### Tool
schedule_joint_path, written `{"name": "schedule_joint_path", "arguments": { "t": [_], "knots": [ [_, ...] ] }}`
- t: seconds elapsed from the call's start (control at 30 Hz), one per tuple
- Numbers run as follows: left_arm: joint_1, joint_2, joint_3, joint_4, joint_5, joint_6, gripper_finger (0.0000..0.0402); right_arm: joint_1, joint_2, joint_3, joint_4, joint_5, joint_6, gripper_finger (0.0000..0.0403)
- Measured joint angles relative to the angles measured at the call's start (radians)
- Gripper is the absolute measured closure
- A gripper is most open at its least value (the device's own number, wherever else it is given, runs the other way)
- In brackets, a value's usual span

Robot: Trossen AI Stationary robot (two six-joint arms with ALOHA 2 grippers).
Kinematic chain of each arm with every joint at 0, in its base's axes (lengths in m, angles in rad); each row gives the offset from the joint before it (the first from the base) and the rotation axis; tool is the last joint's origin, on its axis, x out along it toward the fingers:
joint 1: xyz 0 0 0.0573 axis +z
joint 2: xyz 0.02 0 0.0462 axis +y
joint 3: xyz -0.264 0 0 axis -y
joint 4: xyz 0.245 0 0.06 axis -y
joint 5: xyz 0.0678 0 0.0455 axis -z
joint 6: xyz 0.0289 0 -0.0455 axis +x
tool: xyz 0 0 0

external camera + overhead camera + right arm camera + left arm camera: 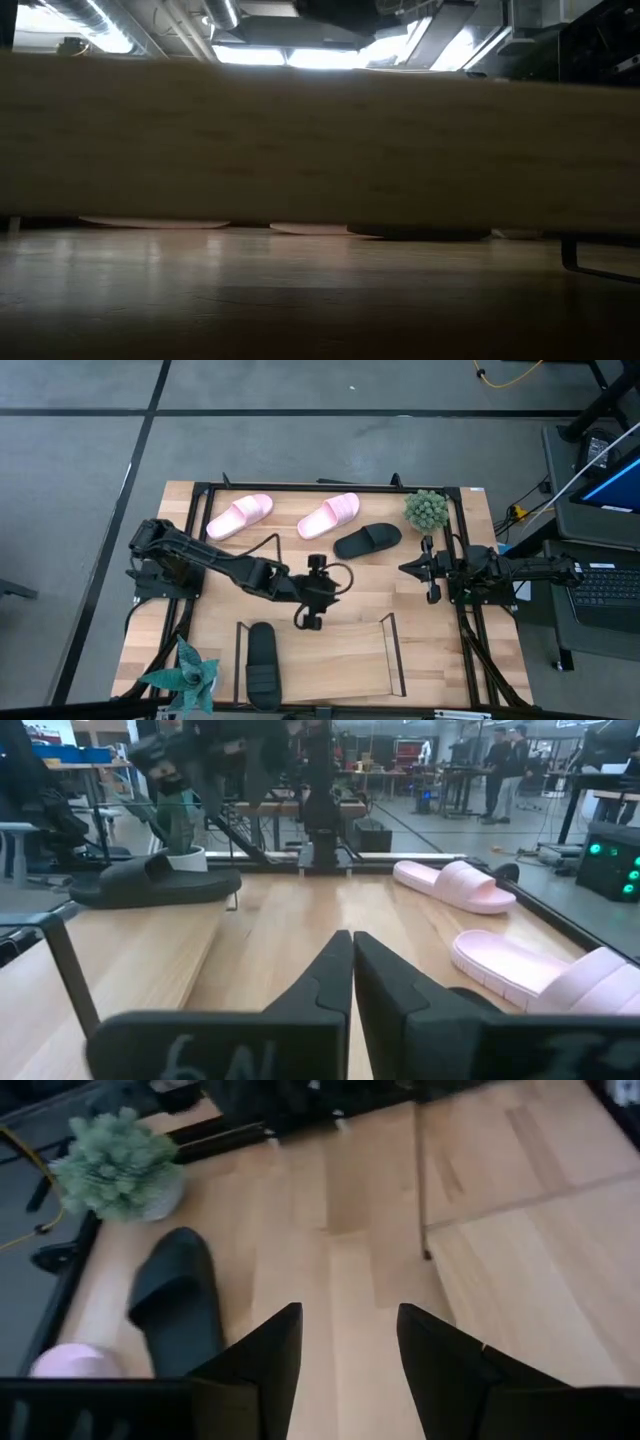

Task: Pick and place slides into the shelf
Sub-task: Put the black slide on the shelf

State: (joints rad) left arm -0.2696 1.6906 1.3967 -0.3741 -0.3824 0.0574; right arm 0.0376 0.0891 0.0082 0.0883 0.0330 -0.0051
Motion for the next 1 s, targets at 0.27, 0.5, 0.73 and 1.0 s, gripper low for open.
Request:
{"name": "schedule_joint_path", "arguments": {
  "t": [0.27,0.5,0.73,1.0],
  "knots": [
    [0.029,-0.207,-0.22,0.145,-0.013,-0.029,0.0243,-0.002,0.003,0.069,-0.071,0.074,0.112,0.0385],
    [0.044,-0.38,-0.436,0.33,-0.018,0.038,0.0243,-0.002,0.036,0.198,-0.178,0.176,0.128,0.0385],
    [0.093,-0.469,-0.629,0.521,-0.017,0.059,0.0243,-0.003,0.161,0.326,-0.336,0.26,0.213,0.0385],
    [0.14,-0.481,-0.674,0.545,-0.017,0.066,0.0243,-0.09,0.379,0.535,-0.477,0.261,0.212,0.0385]
  ]
}}
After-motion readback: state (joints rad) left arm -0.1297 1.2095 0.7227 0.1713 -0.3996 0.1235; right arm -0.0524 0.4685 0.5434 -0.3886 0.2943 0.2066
